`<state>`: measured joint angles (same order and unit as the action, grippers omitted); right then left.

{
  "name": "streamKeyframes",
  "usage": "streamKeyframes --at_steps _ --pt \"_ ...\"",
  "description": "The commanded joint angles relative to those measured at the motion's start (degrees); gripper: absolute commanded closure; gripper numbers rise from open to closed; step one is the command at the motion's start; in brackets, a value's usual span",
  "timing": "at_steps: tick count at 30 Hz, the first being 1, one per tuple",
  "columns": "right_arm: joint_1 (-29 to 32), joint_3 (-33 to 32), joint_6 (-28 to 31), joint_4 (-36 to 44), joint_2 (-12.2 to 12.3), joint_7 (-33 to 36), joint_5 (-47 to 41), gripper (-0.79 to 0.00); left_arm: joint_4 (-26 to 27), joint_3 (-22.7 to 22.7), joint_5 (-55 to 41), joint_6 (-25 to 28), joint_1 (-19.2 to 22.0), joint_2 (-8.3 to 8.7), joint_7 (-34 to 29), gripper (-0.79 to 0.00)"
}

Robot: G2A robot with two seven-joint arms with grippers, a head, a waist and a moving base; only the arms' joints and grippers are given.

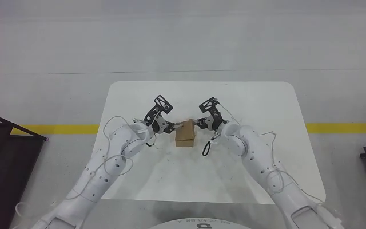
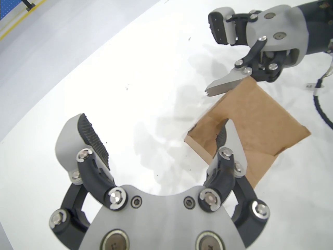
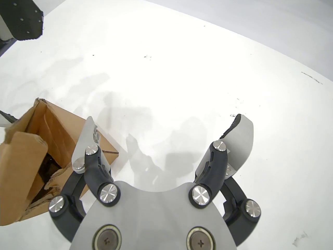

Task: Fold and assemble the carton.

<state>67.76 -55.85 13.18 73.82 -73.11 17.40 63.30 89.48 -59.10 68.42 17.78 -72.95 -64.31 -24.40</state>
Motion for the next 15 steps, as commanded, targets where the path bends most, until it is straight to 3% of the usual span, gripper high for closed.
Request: streamKeyframes --at_steps 1,7,15 --pt "-0.12 0.01 0.17 -0.29 -0.04 -0.20 0.08 -0.785 -0.26 -0.11 0.16 0.17 -0.09 0.00 0.00 -0.785" --pt "2.62 -2.89 1.02 1.50 0.72 -3.39 0.04 -0.785 -0.63 -0.43 0.16 0.15 -0.07 -0.08 -0.07 -0.785" --pt "11.01 -7.07 7.32 10.34 2.86 -7.25 4.79 -0.785 -0.97 -0.62 0.28 0.37 0.21 -0.21 -0.66 -0.785"
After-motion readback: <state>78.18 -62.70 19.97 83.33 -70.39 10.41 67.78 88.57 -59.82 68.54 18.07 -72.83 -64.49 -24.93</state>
